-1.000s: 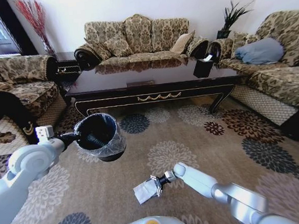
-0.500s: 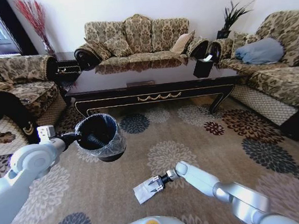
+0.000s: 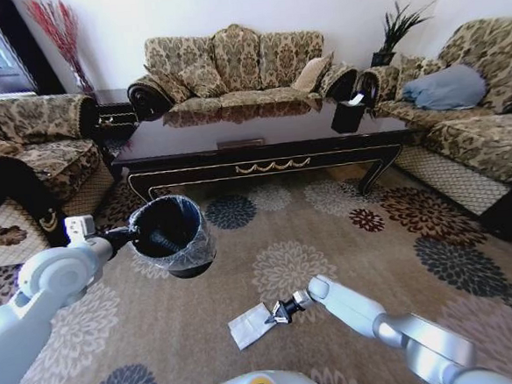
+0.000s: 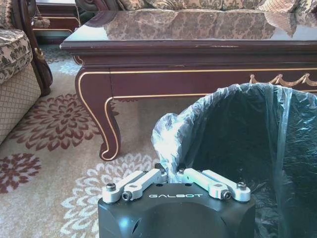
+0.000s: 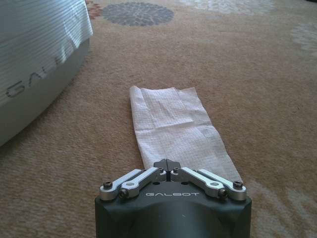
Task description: Move to the front of the table and pick up the trash from the floor, then place it into the trash bin.
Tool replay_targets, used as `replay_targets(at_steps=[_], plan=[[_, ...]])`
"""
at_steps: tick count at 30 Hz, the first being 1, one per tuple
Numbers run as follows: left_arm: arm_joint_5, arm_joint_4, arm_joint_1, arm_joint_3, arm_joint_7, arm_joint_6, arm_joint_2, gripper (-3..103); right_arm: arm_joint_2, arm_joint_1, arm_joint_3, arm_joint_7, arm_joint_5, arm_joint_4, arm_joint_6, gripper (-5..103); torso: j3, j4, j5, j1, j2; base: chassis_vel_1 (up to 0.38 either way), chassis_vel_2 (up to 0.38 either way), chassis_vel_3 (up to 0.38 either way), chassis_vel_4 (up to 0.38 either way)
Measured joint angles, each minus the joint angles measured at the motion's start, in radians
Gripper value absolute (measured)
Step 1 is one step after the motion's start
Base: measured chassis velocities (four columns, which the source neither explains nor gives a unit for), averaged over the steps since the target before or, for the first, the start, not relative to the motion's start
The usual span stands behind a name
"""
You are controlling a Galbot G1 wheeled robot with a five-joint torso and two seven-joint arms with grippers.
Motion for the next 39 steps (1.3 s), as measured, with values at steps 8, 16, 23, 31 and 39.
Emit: replay_targets(at_steps=[8, 16, 23, 31, 39], plan=[[0.001, -0.007, 0.005, -0.001, -0.001, 0.0, -0.003, 3, -0.019, -0.013, -0.015, -0.008, 0.018, 0.019, 0.0, 27, 0.0, 0.0, 0.0, 0.0, 0.0, 0.0, 0.0, 0.0, 0.0], [0.003, -0.014, 0.014, -0.005, -0.002, 0.0, -0.005, 3, -0.011, -0.018, 0.011, 0.005, -0.021, 0.0, 0.001, 60, 0.0, 0.0001, 0.0, 0.0, 0.0, 0.0, 0.0, 0.0, 0.0], [0.004, -0.014, 0.01, -0.002, -0.002, 0.0, -0.007, 3, -0.014, -0.012, 0.018, 0.024, -0.02, -0.003, 0.001, 70, 0.0, 0.0, -0.0001, 0.0, 0.0, 0.0, 0.0, 0.0, 0.0], [0.011, -0.007, 0.007, 0.005, -0.002, 0.0, -0.008, 3, -0.003, -0.011, 0.015, 0.035, -0.012, -0.014, 0.001, 37, 0.0, 0.0, -0.0001, 0.0, 0.0, 0.0, 0.0, 0.0, 0.0], [0.013, 0.002, 0.002, 0.012, 0.0, 0.0, -0.009, 3, -0.007, -0.007, 0.012, 0.035, -0.002, -0.006, 0.003, 10, 0.0, 0.0, -0.0001, 0.0, 0.0, 0.0, 0.0, 0.0, 0.0]])
